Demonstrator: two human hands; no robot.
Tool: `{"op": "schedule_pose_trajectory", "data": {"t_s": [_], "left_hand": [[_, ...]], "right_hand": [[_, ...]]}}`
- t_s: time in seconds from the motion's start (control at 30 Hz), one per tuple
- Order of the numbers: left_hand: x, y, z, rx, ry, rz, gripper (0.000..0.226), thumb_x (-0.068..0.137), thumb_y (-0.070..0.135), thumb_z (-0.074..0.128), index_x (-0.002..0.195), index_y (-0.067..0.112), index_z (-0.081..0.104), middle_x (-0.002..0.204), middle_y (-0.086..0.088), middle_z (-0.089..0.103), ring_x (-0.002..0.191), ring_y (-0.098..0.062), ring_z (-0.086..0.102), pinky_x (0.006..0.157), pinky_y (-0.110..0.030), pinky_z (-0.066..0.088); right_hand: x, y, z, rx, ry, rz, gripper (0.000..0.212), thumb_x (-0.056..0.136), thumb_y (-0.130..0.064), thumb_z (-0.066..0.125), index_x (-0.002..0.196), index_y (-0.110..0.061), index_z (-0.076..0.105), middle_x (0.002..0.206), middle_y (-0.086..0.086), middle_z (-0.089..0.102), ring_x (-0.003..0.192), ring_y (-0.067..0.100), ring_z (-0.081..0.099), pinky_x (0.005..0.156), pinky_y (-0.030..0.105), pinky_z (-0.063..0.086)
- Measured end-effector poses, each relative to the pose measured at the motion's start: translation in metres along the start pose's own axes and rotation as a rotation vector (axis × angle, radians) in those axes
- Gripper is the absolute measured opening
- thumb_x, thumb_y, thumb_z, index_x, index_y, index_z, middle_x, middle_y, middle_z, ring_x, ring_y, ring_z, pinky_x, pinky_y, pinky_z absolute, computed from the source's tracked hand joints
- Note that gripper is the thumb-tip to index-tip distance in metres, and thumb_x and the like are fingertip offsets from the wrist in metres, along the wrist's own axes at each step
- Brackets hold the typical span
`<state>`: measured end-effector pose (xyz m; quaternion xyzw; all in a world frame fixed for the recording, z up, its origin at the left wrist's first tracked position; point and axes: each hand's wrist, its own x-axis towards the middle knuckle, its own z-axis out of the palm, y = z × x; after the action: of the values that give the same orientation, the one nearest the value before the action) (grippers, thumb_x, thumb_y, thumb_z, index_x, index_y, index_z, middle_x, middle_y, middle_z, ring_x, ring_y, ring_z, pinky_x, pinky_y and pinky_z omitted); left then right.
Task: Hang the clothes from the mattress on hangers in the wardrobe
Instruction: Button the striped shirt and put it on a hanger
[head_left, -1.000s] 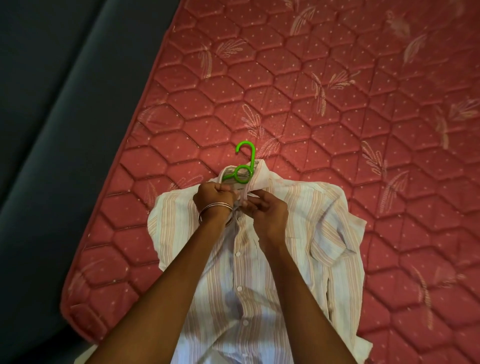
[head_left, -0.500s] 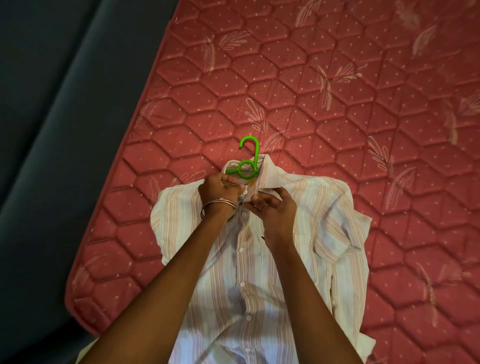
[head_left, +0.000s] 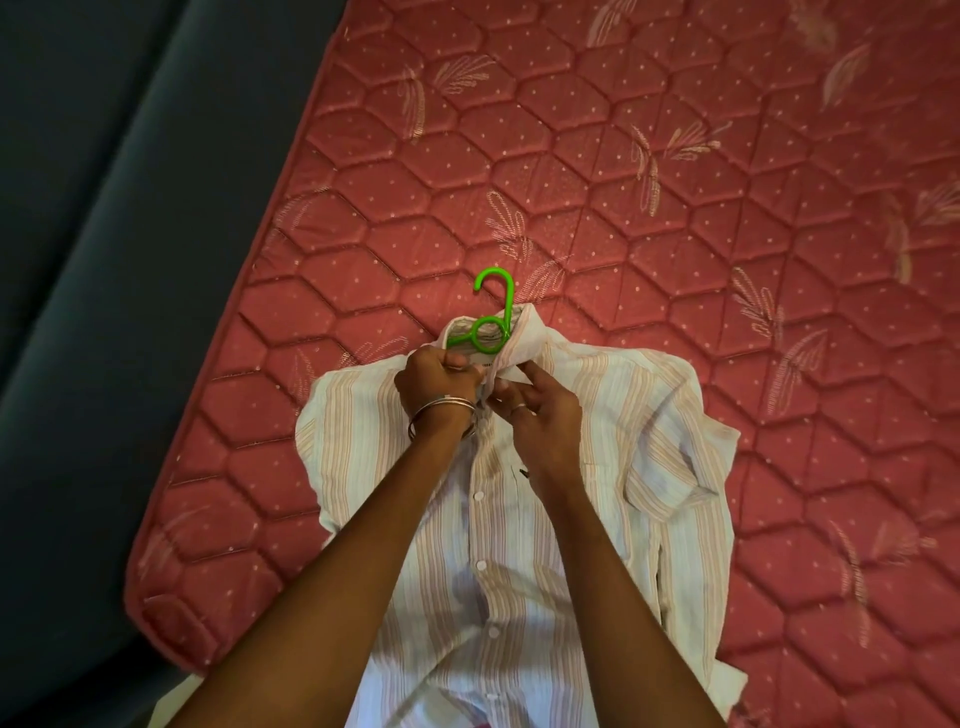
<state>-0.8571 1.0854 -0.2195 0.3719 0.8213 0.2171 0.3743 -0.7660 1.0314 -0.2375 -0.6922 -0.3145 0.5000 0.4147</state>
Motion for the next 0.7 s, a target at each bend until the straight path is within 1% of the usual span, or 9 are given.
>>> {"op": "schedule_pose_trajectory", "data": {"t_s": [0.07, 0.13, 0.23, 0.3, 0.37, 0.43, 0.57, 0.63, 0.7], "left_hand": [[0.000, -0.002, 0.000, 0.003, -0.001, 0.004, 0.017, 0.066, 0.015, 0.082, 0.075, 0.010, 0.069, 0.088, -0.011, 0.073, 0.090, -0.033, 0.066, 0.084, -0.038, 0.052], [-0.001, -0.003, 0.000, 0.012, -0.015, 0.019, 0.018, 0.067, 0.014, 0.082, 0.076, 0.009, 0.068, 0.089, -0.010, 0.072, 0.090, -0.031, 0.066, 0.085, -0.035, 0.051], [0.001, -0.005, -0.003, 0.022, -0.047, 0.031, 0.019, 0.069, 0.016, 0.082, 0.080, 0.006, 0.069, 0.091, -0.011, 0.072, 0.089, -0.029, 0.066, 0.083, -0.030, 0.049], [0.006, -0.006, -0.003, 0.057, -0.071, 0.037, 0.019, 0.070, 0.017, 0.081, 0.081, 0.008, 0.068, 0.091, -0.011, 0.071, 0.090, -0.028, 0.065, 0.081, -0.030, 0.049], [0.010, -0.007, -0.003, 0.086, -0.097, 0.045, 0.023, 0.070, 0.017, 0.081, 0.081, 0.014, 0.061, 0.090, -0.011, 0.069, 0.089, -0.029, 0.064, 0.079, -0.032, 0.049], [0.013, -0.010, -0.002, 0.102, -0.119, 0.062, 0.030, 0.070, 0.017, 0.081, 0.082, 0.015, 0.053, 0.088, -0.011, 0.067, 0.086, -0.028, 0.063, 0.076, -0.031, 0.048], [0.016, -0.015, 0.000, 0.098, -0.166, 0.082, 0.033, 0.072, 0.014, 0.080, 0.072, 0.020, 0.047, 0.081, -0.008, 0.064, 0.086, -0.029, 0.065, 0.076, -0.031, 0.049], [0.018, -0.016, 0.000, 0.136, -0.172, 0.086, 0.025, 0.072, 0.015, 0.080, 0.076, 0.018, 0.056, 0.089, -0.010, 0.068, 0.091, -0.031, 0.064, 0.080, -0.034, 0.052], [0.019, -0.014, 0.001, 0.150, -0.176, 0.081, 0.021, 0.072, 0.014, 0.080, 0.088, 0.011, 0.067, 0.100, -0.012, 0.069, 0.095, -0.031, 0.064, 0.084, -0.037, 0.053]], "right_hand": [[0.004, -0.001, -0.006, 0.167, -0.067, 0.060, 0.034, 0.086, -0.001, 0.061, 0.121, -0.004, 0.061, 0.091, 0.017, 0.073, 0.095, 0.031, 0.070, 0.087, 0.047, 0.055], [0.009, -0.002, -0.010, 0.220, -0.082, 0.106, 0.029, 0.081, 0.013, 0.062, 0.109, 0.005, 0.062, 0.088, 0.022, 0.072, 0.090, 0.037, 0.069, 0.084, 0.053, 0.055], [0.016, -0.001, -0.005, 0.130, -0.063, 0.092, 0.026, 0.072, 0.011, 0.069, 0.096, 0.002, 0.065, 0.082, 0.019, 0.072, 0.082, 0.040, 0.070, 0.076, 0.059, 0.056], [0.019, 0.003, 0.001, 0.068, -0.030, 0.070, 0.022, 0.070, 0.006, 0.071, 0.089, -0.004, 0.067, 0.077, 0.013, 0.073, 0.078, 0.036, 0.071, 0.072, 0.058, 0.057], [0.020, 0.007, 0.005, -0.022, 0.023, 0.032, 0.017, 0.070, 0.001, 0.073, 0.084, -0.006, 0.068, 0.072, 0.005, 0.074, 0.072, 0.025, 0.072, 0.071, 0.051, 0.058], [0.021, 0.008, 0.008, -0.116, 0.046, 0.003, 0.017, 0.070, -0.002, 0.076, 0.085, -0.005, 0.069, 0.072, 0.002, 0.074, 0.070, 0.016, 0.071, 0.073, 0.043, 0.058], [0.021, 0.007, 0.010, -0.235, 0.064, -0.045, 0.022, 0.069, -0.007, 0.080, 0.088, -0.004, 0.070, 0.075, 0.001, 0.074, 0.070, 0.010, 0.069, 0.073, 0.029, 0.056], [0.021, 0.005, 0.013, -0.285, 0.065, -0.070, 0.023, 0.070, -0.006, 0.079, 0.090, -0.004, 0.069, 0.073, 0.000, 0.073, 0.065, 0.007, 0.066, 0.069, 0.017, 0.050], [0.019, 0.005, 0.016, -0.333, 0.066, -0.106, 0.026, 0.071, -0.003, 0.076, 0.095, -0.006, 0.067, 0.068, -0.004, 0.068, 0.059, 0.003, 0.060, 0.062, 0.002, 0.039]]}}
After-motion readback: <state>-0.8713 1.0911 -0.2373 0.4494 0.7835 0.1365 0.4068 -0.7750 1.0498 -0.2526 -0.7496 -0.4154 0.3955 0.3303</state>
